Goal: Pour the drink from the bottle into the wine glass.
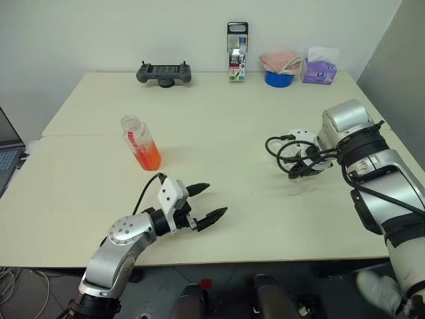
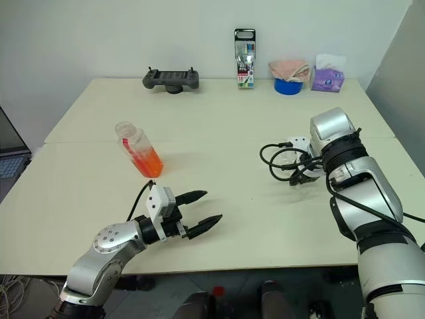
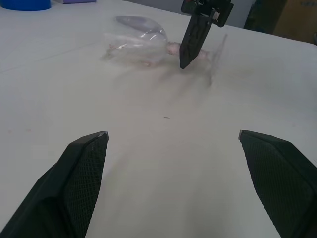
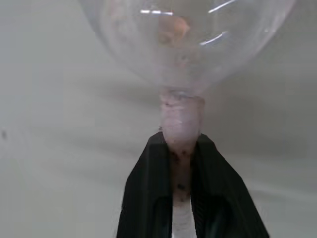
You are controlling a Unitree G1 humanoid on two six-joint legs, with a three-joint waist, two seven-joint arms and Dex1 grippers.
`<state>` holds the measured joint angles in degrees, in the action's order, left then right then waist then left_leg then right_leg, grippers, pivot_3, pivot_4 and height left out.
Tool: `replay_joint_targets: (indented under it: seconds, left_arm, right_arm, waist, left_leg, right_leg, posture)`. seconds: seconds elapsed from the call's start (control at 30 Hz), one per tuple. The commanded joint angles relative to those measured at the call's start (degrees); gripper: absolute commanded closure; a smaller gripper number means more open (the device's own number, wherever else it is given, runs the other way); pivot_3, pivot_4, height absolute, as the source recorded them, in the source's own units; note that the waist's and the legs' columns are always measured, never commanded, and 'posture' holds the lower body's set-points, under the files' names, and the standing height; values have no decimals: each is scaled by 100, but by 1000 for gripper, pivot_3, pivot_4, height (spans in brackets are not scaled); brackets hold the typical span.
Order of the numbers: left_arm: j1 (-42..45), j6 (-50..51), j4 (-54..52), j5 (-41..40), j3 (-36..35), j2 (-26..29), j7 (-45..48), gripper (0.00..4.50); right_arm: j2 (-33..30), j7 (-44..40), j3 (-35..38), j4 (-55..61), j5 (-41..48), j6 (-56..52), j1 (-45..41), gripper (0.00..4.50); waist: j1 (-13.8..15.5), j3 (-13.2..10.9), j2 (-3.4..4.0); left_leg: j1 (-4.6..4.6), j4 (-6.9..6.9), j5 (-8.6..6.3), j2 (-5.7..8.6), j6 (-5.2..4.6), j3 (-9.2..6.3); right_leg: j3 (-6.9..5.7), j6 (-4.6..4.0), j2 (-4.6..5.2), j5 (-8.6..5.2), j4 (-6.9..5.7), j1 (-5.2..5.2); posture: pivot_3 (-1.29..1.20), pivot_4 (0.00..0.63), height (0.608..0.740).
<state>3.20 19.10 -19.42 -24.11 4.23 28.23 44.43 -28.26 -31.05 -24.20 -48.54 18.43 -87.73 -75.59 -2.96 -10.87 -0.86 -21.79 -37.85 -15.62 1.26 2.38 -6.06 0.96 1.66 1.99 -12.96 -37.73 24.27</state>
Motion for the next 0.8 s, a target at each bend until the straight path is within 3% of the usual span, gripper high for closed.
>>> replay_joint_targets:
  seconds: [0.03, 0.17, 0.27, 0.37, 0.47, 0.63, 0.8]
  left_arm:
    - [171, -90, -58, -33, -88, -11, 30, 0]
    - [164, 19, 19, -170, -404, -9, -137, 0]
    - [46, 192, -61, -335, -679, -72, -351, 0]
    - [-112, 306, -290, -415, -844, -5, -437, 0]
    - [-205, 531, -627, -651, -1134, 88, -549, 0]
    - [-517, 826, -1025, -908, -1590, 319, -683, 0]
    - [-663, 920, -1254, -1033, -1935, 308, -982, 0]
  right_arm:
    - [-64, 114, 524, 575, -136, 306, -90, 4343]
    - [97, 569, 1397, 2733, -197, 1924, 678, 4343]
    - [926, 1324, 1864, 3324, -441, 3971, 1399, 4343]
    - [1921, 1966, 2083, 2892, -649, 5515, 1781, 4343]
    - [2586, 1967, 2088, 2500, -747, 6885, 2105, 4343]
    - [3181, 1909, 1899, 1539, -1112, 8457, 2239, 4343]
    - [3350, 1838, 1772, 729, -1458, 9131, 2334, 4343]
  waist:
    - [1, -2, 3]
    - [-19, -4, 7]
    - [-45, -3, 5]
    - [-45, -3, 6]
    - [6, -4, 6]
    - [37, -3, 5]
    - [37, -3, 5]
  left_leg:
    - [-1, 0, 0, 0, 0, -1]
    - [-3, 1, 0, -2, 0, -1]
    - [-2, 4, 0, -10, 0, -1]
    - [4, 7, 0, -17, 1, -1]
    - [0, 2, 1, -15, 4, -5]
    - [0, -2, 2, -1, 6, -2]
    - [3, 0, 2, -5, 7, -7]
  right_leg:
    - [-1, 0, 0, 0, 0, 0]
    - [0, 13, -1, -7, 1, 3]
    - [-1, 20, -4, -10, -8, 8]
    - [0, 5, -9, -2, -19, 10]
    - [0, -1, -11, 2, -21, 11]
    - [4, 1, 1, 3, -5, 4]
    - [0, 0, -2, 2, -4, 2]
  posture:
    - [0, 150, 740]
    - [0, 150, 740]
    - [0, 150, 740]
    - [0, 150, 740]
    - [0, 150, 740]
    - [0, 150, 740]
    - [0, 150, 740]
